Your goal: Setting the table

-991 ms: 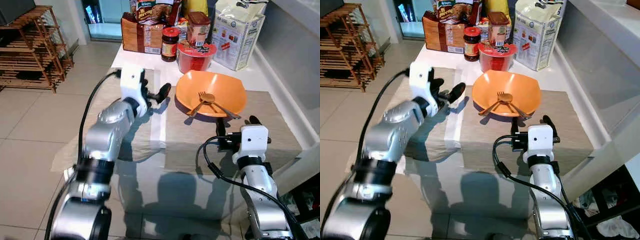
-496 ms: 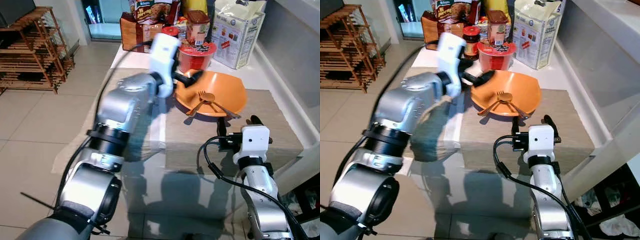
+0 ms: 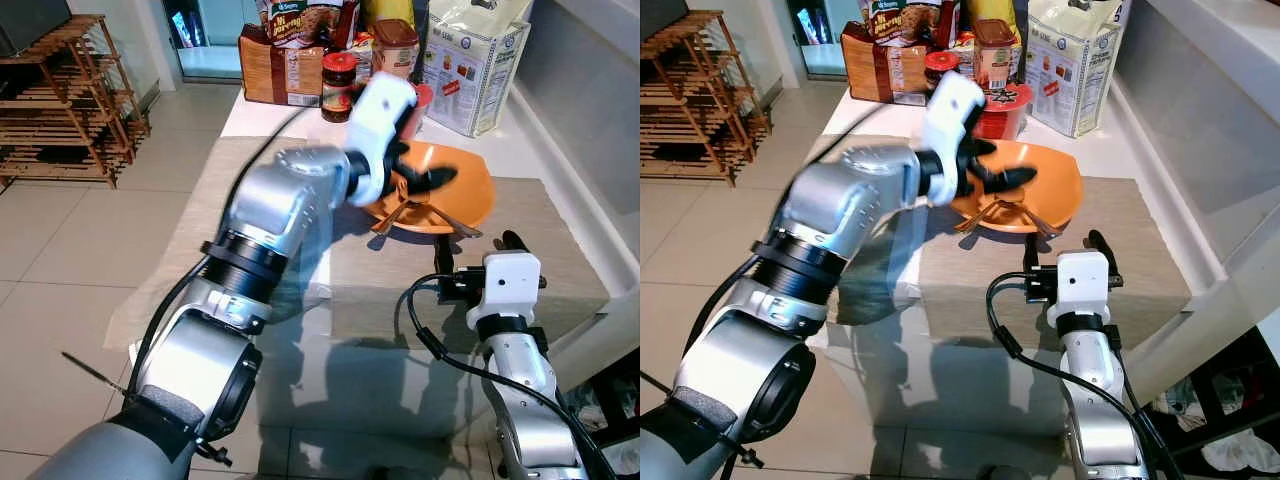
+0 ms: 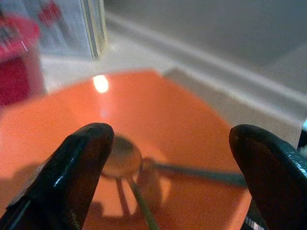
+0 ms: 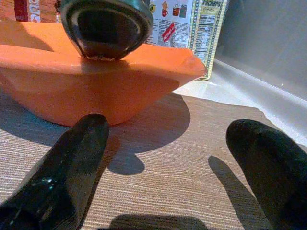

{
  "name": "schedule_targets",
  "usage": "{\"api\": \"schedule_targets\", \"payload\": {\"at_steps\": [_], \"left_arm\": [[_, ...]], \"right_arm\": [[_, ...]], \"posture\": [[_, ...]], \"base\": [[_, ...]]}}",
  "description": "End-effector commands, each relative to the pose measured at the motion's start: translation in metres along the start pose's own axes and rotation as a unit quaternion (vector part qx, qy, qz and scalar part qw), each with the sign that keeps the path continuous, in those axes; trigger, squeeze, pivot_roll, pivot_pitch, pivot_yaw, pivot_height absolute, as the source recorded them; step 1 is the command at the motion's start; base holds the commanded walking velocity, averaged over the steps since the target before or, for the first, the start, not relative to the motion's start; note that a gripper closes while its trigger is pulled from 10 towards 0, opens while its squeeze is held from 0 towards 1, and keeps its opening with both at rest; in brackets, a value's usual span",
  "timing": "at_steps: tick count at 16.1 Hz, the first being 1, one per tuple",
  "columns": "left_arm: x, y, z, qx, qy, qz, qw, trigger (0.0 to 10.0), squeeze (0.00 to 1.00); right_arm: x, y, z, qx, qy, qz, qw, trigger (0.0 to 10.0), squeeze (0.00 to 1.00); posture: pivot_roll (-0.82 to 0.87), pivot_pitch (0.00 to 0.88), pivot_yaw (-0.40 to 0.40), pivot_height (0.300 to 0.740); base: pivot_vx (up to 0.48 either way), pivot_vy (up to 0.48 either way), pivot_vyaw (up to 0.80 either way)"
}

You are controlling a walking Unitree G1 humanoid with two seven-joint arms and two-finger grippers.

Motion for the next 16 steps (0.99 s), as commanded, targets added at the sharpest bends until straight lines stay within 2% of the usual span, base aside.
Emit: {"api": "schedule_targets", "payload": {"at_steps": [1, 6, 10, 14, 16], "left_arm": [[0.001, -0.002, 0.001, 0.021, -0.016, 0.002, 1.000, 10.0, 0.00], [0.009, -0.005, -0.012, 0.072, -0.033, 0.015, 0.997, 10.0, 0.00], [0.013, -0.005, -0.015, 0.092, -0.030, 0.012, 0.995, 10.0, 0.00], [0.013, -0.006, -0.026, 0.117, -0.006, 0.004, 0.993, 10.0, 0.00], [0.015, -0.007, -0.028, 0.122, 0.003, 0.008, 0.992, 10.0, 0.00]], "right_arm": [[-0.001, -0.001, 0.000, 0.003, 0.002, -0.006, 1.000, 10.0, 0.00], [-0.001, 0.001, 0.001, 0.004, 0.003, -0.004, 1.000, 10.0, 0.00], [0.000, 0.002, 0.000, 0.006, 0.003, -0.005, 1.000, 10.0, 0.00], [0.002, 0.015, 0.005, 0.010, -0.011, 0.022, 1.000, 10.0, 0.00], [0.000, 0.032, 0.007, 0.023, -0.010, 0.043, 0.999, 10.0, 0.00]], "posture": [[-0.08, 0.000, 0.043, 0.740], [-0.08, 0.000, 0.047, 0.740], [-0.08, 0.000, 0.054, 0.740], [-0.08, 0.000, 0.050, 0.740], [-0.09, 0.000, 0.045, 0.740]], "base": [[0.000, 0.000, 0.00], [0.000, 0.000, 0.00], [0.000, 0.000, 0.00], [0.000, 0.000, 0.00], [0.000, 0.000, 0.00]]}}
Point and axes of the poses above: a point about 5 cm out from each wrist's last joint towards the gripper, its own y axis pointing back from the gripper into the wrist, its own z axis along the axis of the wrist's last joint, x = y × z, the point moved 1 cm from there along -y, pointing out of the wrist towards the gripper, and after that the axes turned 3 degrees about y, right-handed, at the moved point
